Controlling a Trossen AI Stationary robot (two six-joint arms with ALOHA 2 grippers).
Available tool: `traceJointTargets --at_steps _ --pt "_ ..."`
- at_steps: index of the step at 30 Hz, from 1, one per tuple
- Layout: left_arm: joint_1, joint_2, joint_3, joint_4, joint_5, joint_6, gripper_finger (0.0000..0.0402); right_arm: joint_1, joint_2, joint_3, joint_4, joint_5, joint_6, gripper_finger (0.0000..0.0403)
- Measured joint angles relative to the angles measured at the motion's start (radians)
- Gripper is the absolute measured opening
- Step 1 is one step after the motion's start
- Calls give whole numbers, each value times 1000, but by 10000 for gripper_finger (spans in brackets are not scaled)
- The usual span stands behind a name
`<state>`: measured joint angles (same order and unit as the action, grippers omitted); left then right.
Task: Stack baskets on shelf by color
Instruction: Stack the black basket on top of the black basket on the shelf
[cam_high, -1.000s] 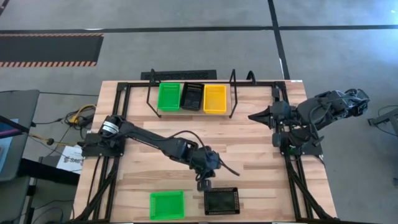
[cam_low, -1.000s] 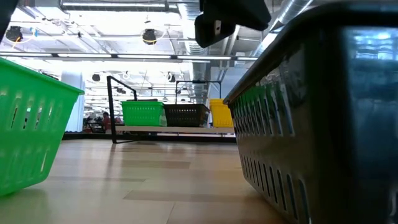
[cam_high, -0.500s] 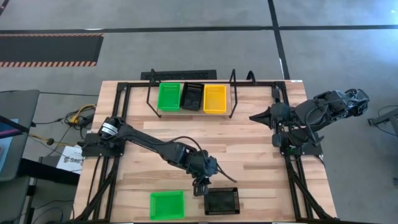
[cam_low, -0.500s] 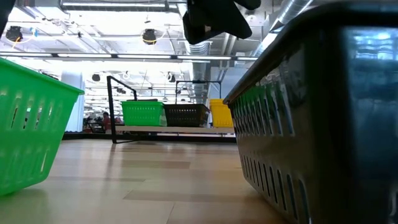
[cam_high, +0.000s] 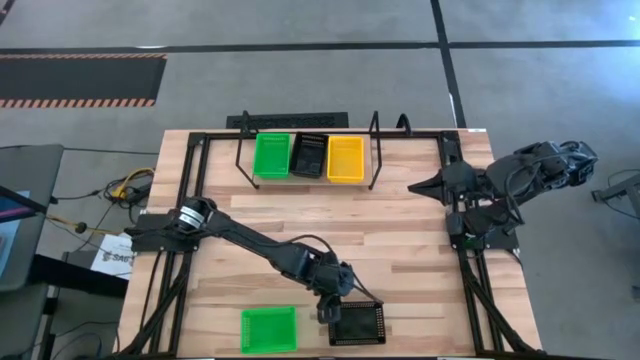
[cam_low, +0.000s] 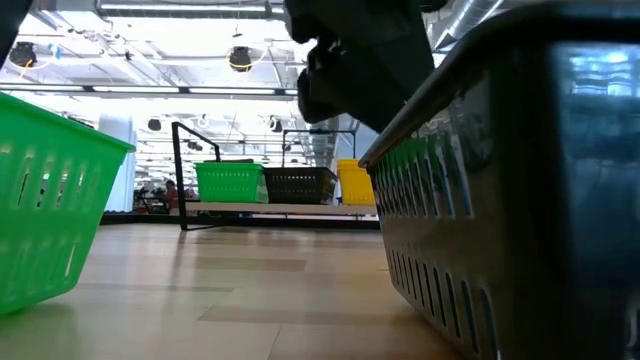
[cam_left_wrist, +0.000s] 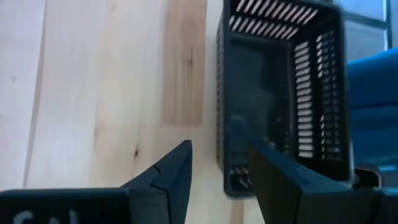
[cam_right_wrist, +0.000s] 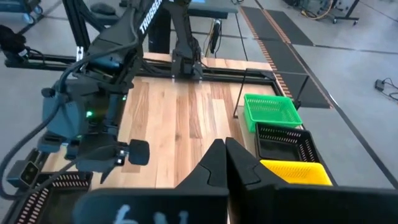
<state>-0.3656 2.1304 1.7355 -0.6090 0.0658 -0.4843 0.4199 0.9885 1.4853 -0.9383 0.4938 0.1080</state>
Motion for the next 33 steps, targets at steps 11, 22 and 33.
traceJointTargets --at_steps 11,22,33 --pt "-18 0 -7 -4 16 -34 139 0 -21 0 -9 0 -4 4" --pt "-34 0 -21 -21 -56 -32 139 0 -22 0 -28 0 -3 3" --pt "-38 0 -21 -17 -71 -8 139 0 -22 0 -27 0 -3 3"
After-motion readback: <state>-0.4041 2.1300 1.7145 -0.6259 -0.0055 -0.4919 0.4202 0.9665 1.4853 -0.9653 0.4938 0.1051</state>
